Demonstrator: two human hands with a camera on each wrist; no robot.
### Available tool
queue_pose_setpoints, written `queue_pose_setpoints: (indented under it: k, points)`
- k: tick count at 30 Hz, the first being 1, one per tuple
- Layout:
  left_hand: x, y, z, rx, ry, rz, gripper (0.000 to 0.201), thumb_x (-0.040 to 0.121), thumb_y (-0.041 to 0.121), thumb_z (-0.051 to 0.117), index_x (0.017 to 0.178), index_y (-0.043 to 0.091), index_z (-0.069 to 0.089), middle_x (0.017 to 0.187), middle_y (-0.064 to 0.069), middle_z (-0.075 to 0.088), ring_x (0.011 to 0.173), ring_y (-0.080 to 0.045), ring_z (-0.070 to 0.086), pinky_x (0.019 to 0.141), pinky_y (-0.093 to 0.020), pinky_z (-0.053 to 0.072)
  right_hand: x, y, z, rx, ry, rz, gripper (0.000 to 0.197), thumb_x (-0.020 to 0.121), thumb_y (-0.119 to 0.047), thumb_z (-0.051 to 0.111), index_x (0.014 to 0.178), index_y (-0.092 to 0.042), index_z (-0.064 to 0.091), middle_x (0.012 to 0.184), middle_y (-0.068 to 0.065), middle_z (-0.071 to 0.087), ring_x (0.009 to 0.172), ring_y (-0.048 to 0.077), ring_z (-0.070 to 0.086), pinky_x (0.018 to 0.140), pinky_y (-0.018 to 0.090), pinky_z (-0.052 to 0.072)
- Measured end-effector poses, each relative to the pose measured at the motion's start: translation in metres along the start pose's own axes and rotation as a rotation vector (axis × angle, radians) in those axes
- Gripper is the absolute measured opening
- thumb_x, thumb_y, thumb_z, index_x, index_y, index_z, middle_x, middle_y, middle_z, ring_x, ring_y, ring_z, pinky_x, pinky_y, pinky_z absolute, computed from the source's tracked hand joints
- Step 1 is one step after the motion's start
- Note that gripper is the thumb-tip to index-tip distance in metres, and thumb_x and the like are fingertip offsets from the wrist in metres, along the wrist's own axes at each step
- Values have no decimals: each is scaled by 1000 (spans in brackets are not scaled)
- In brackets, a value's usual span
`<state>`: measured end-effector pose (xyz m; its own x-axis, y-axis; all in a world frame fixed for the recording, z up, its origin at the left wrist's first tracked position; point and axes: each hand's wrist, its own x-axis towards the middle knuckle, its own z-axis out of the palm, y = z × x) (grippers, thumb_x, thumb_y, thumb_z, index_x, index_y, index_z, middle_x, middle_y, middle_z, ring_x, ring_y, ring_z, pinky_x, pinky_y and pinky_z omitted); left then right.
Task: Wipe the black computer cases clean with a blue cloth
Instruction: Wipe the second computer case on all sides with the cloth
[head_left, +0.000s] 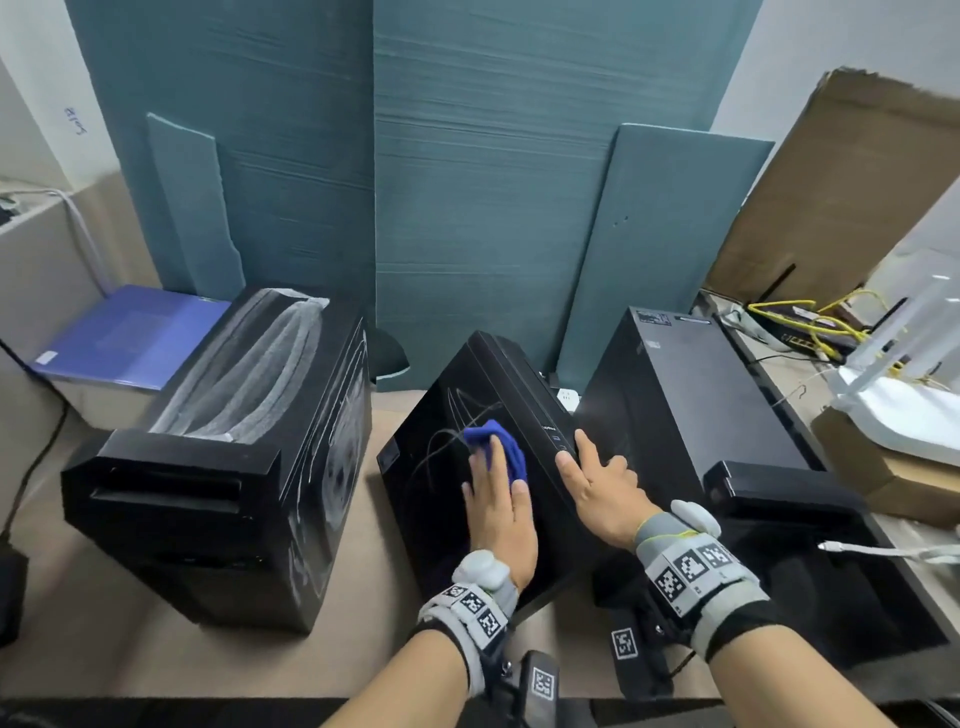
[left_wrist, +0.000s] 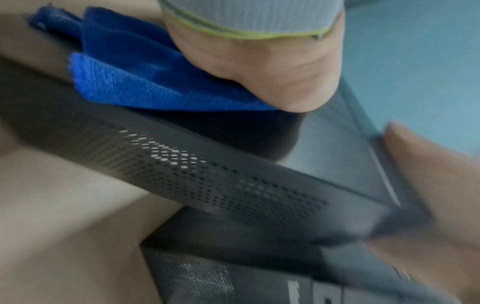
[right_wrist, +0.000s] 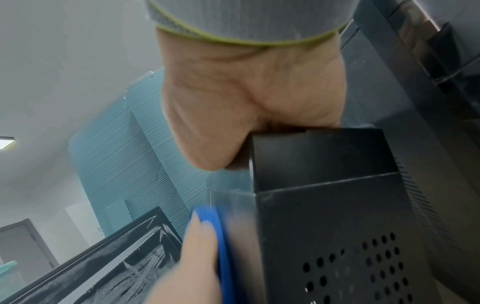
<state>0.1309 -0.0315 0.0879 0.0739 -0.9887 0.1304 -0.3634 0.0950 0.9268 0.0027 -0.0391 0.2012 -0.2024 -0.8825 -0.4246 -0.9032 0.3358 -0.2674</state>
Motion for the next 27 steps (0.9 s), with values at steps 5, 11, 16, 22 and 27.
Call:
queue_pose_setpoints:
  k: [5, 11, 16, 22, 27]
  points:
    - [28, 24, -7, 128, -79, 312, 58, 105, 38, 21, 158, 42, -1, 168, 12, -8, 154, -8, -11, 123, -33, -9, -7, -5, 4, 4, 31, -12, 74, 96, -70, 9, 162, -37, 1, 149, 22, 32, 132, 45, 35, 109, 53, 30]
    - [49, -63, -26, 112, -22, -248, 58, 108, 35, 26, 161, 32, 0, 169, 0, 0, 156, -19, -1, 123, -42, 0, -10, -9, 1, -25, 37, 17, 77, 98, -72, 26, 161, -39, -2, 148, 23, 33, 136, 43, 36, 112, 52, 31]
    - [24, -134, -29, 114, -64, -657, 59, 108, 46, 18, 158, 33, -10, 169, -2, -9, 156, -25, 0, 124, -42, 2, -10, -13, 5, 36, 68, 19, 78, 94, -74, 35, 159, -42, 5, 149, 18, 33, 139, 39, 33, 113, 51, 31]
    - [27, -68, -23, -91, -113, -258, 60, 108, 32, 28, 159, 37, -4, 168, 2, -10, 154, -15, -10, 125, -39, -5, -2, -11, 3, 111, 81, 32, 84, 86, -78, 50, 154, -41, 15, 145, 12, 36, 137, 37, 35, 111, 50, 32]
    - [68, 4, -17, 67, -209, 237, 63, 102, 32, 22, 159, 40, -4, 167, 13, -16, 152, -6, -19, 119, -25, -15, -2, -12, 10, 82, 201, 20, 83, 84, -79, 50, 150, -37, 24, 135, 14, 45, 128, 37, 44, 107, 50, 38]
